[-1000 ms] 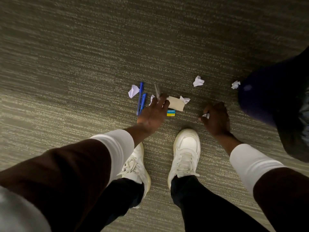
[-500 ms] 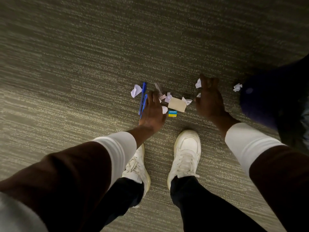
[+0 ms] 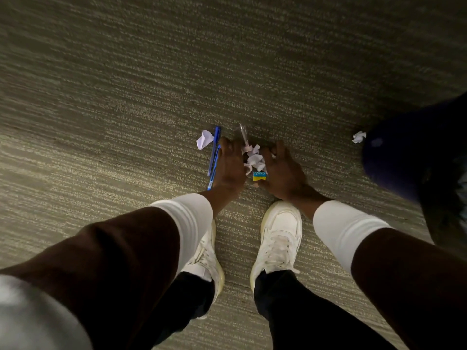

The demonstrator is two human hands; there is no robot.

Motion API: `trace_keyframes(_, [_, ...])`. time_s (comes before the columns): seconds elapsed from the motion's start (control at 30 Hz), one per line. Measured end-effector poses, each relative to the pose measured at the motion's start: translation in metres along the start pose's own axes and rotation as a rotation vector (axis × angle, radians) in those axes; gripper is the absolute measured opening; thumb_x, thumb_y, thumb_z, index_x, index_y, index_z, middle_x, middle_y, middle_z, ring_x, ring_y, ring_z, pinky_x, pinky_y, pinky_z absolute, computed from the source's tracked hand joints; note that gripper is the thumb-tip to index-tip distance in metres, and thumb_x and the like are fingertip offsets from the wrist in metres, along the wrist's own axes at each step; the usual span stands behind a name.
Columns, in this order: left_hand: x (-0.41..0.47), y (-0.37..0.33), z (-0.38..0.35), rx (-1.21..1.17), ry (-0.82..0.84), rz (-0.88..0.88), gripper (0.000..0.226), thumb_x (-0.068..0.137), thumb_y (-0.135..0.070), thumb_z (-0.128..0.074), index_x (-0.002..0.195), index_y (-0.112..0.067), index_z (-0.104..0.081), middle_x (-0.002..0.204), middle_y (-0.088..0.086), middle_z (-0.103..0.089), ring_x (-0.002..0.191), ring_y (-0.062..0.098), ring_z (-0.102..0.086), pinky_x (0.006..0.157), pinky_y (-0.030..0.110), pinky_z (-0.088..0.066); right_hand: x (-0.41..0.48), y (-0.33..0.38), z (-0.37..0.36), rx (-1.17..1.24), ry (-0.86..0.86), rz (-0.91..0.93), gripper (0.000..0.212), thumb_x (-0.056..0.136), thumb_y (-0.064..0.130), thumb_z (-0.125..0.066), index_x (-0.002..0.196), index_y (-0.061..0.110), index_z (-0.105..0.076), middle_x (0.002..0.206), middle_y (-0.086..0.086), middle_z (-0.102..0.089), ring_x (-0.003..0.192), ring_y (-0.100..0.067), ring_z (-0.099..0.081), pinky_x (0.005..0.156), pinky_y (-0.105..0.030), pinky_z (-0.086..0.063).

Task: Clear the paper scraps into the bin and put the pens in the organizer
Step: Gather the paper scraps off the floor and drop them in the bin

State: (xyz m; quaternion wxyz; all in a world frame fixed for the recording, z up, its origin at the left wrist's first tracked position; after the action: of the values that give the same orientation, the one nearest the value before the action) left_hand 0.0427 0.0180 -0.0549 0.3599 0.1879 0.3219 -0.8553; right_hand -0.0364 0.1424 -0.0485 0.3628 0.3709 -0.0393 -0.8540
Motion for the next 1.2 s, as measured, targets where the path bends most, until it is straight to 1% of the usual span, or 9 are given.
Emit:
trace_keyframes(0.13, [0.000,0.001,0.000,0.059,-0.046,-0.068,0.041,0.090,-0.009,-0.074,0.130,-0.004,-0.063,0.133,0.018,-0.054,0.114,0.037,-0.062,0.091,0.044,-0.054,0.003,0.006,-0.002,-0.079,-0.041,0.003,0.062,0.095,0.031,-0.071,0.149,0.022,-0.042,0.155,-0.017,-0.032,0.134,-0.038,-0.049,0.094,-0.054,-0.059])
trace_keyframes(0.3, [0.002,0.001,0.006,0.104,-0.027,-0.101,0.030,0.103,-0.013,-0.060,0.131,-0.005,-0.067,0.132,0.016,-0.060,0.118,0.036,-0.063,0.097,0.045,-0.053,0.000,0.008,-0.002,-0.114,-0.117,0.047,0.036,0.101,0.020,-0.058,0.137,0.018,-0.059,0.150,-0.017,-0.043,0.123,-0.038,-0.060,0.093,-0.049,-0.059])
trace_keyframes(0.43, [-0.012,-0.002,0.018,0.069,0.013,-0.101,0.037,0.100,-0.006,-0.060,0.136,-0.012,-0.067,0.128,0.015,-0.066,0.121,0.035,-0.064,0.100,0.041,-0.050,-0.009,-0.002,0.017,0.211,-0.227,-0.054,0.022,0.088,0.014,-0.075,0.109,0.010,-0.078,0.115,-0.019,-0.074,0.102,-0.040,-0.071,0.085,-0.042,-0.057])
trace_keyframes(0.6, [-0.045,-0.019,0.046,0.051,0.047,-0.058,0.024,0.094,-0.001,-0.063,0.117,0.000,-0.066,0.124,0.022,-0.065,0.114,0.040,-0.064,0.094,0.042,-0.047,-0.050,-0.012,0.046,0.298,-0.311,-0.228,0.011,0.079,0.015,-0.081,0.087,0.009,-0.076,0.089,-0.018,-0.075,0.084,-0.039,-0.071,0.072,-0.039,-0.048])
trace_keyframes(0.8, [-0.095,-0.069,0.101,-0.010,0.025,-0.047,0.022,0.095,-0.011,-0.071,0.115,-0.002,-0.070,0.119,0.020,-0.070,0.106,0.038,-0.070,0.092,0.044,-0.055,-0.129,-0.005,0.102,0.422,-0.462,-0.300,0.020,0.075,0.012,-0.087,0.072,0.005,-0.069,0.074,-0.011,-0.071,0.066,-0.029,-0.064,0.061,-0.029,-0.036])
trace_keyframes(0.97, [-0.141,-0.127,0.136,-0.129,0.005,-0.046,0.016,0.093,-0.017,-0.075,0.105,-0.007,-0.072,0.111,0.014,-0.072,0.095,0.031,-0.071,0.084,0.043,-0.058,-0.196,0.002,0.146,0.584,-0.506,-0.421,0.017,0.081,0.025,-0.085,0.080,0.017,-0.071,0.082,0.003,-0.074,0.076,-0.016,-0.062,0.069,-0.023,-0.022])
trace_keyframes(1.1, [-0.170,-0.187,0.154,-0.223,-0.031,-0.099,0.012,0.089,-0.016,-0.079,0.092,-0.009,-0.071,0.098,0.009,-0.072,0.087,0.028,-0.069,0.078,0.042,-0.056,-0.251,0.000,0.191,0.646,-0.651,-0.482,0.024,0.082,0.030,-0.084,0.075,0.017,-0.066,0.068,0.014,-0.061,0.068,0.008,-0.055,0.073,0.004,-0.027])
trace_keyframes(1.13, [-0.176,-0.202,0.155,-0.245,-0.028,-0.115,0.012,0.088,-0.015,-0.080,0.092,-0.010,-0.071,0.097,0.009,-0.072,0.085,0.027,-0.069,0.077,0.042,-0.057,-0.264,-0.004,0.202,0.665,-0.683,-0.501,0.025,0.082,0.032,-0.084,0.074,0.018,-0.066,0.066,0.016,-0.059,0.068,0.010,-0.056,0.070,0.001,-0.030])
trace_keyframes(1.2, [-0.186,-0.231,0.155,-0.271,-0.009,-0.149,0.012,0.087,-0.016,-0.081,0.090,-0.012,-0.070,0.095,0.007,-0.071,0.084,0.026,-0.067,0.076,0.041,-0.056,-0.285,-0.017,0.220,0.698,-0.735,-0.564,0.025,0.082,0.035,-0.085,0.075,0.019,-0.067,0.067,0.012,-0.063,0.065,-0.001,-0.060,0.064,-0.017,-0.035])
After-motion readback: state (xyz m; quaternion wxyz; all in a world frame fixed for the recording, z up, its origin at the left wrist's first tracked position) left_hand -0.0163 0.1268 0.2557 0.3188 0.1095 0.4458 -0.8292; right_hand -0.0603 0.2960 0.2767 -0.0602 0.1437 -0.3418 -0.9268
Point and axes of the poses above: each hand's wrist, its own x-axis towards the middle knuckle, its own z-axis out of the back of the hand, y = z × x, the point moved 4 cm from there along x, towards the middle knuckle
